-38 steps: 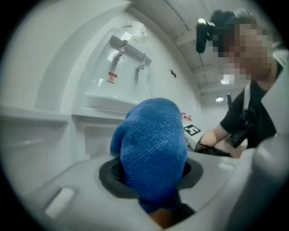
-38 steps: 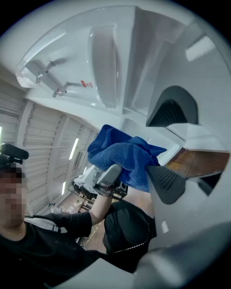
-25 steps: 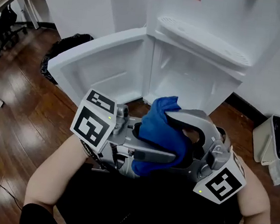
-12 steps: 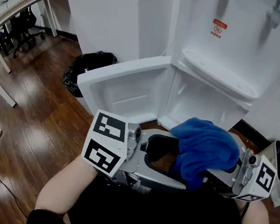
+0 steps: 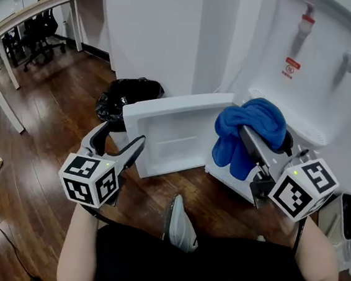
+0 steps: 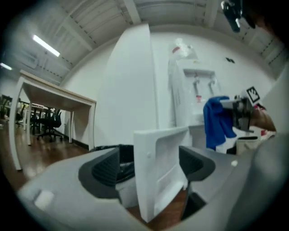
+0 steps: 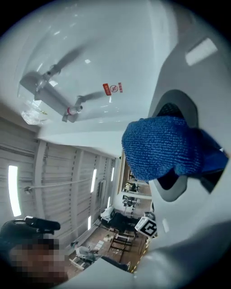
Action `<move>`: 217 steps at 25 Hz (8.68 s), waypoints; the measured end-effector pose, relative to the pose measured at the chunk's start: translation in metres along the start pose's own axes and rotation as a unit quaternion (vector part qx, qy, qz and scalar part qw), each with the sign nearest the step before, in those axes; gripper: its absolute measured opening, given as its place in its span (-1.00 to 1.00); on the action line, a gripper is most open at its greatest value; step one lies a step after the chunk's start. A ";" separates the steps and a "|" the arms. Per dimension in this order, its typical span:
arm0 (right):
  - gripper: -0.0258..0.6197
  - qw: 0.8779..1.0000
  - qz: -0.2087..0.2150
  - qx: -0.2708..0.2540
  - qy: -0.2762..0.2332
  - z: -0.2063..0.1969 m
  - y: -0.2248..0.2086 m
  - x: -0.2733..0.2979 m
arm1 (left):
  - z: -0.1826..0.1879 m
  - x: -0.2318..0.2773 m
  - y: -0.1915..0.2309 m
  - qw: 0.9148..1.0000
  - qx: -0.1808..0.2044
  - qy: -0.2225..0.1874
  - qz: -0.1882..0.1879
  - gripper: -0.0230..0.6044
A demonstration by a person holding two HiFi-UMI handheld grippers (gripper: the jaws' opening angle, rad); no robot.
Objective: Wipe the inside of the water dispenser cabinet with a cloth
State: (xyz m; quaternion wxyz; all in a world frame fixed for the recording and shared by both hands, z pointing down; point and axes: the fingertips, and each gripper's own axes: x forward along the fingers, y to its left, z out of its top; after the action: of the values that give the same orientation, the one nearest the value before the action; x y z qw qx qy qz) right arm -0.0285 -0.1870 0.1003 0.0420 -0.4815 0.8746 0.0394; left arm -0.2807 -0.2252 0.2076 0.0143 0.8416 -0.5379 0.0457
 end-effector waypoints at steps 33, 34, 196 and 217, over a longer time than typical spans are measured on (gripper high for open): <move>-0.20 0.965 0.252 -0.009 0.079 -0.039 0.208 0.046 | -0.054 -0.017 -0.074 0.991 0.052 0.015 -0.119 -0.27; -0.20 0.964 0.257 0.001 0.068 -0.038 0.211 0.041 | -0.054 -0.017 -0.075 0.991 0.052 0.015 -0.120 -0.27; -0.19 0.934 -0.088 -0.070 0.339 -0.363 -0.070 0.052 | -0.096 0.004 -0.014 0.993 -0.030 0.108 -0.036 -0.36; -0.19 0.999 -0.036 0.009 0.020 -0.038 0.028 0.081 | 0.007 -0.039 -0.009 0.983 -0.088 -0.149 -0.057 -0.32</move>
State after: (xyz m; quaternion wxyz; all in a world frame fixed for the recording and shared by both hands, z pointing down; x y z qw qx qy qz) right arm -0.0967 -0.2443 0.1296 0.0305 -0.5131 0.8576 0.0206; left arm -0.2882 -0.1864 0.1969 0.0110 0.8639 -0.4869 -0.1284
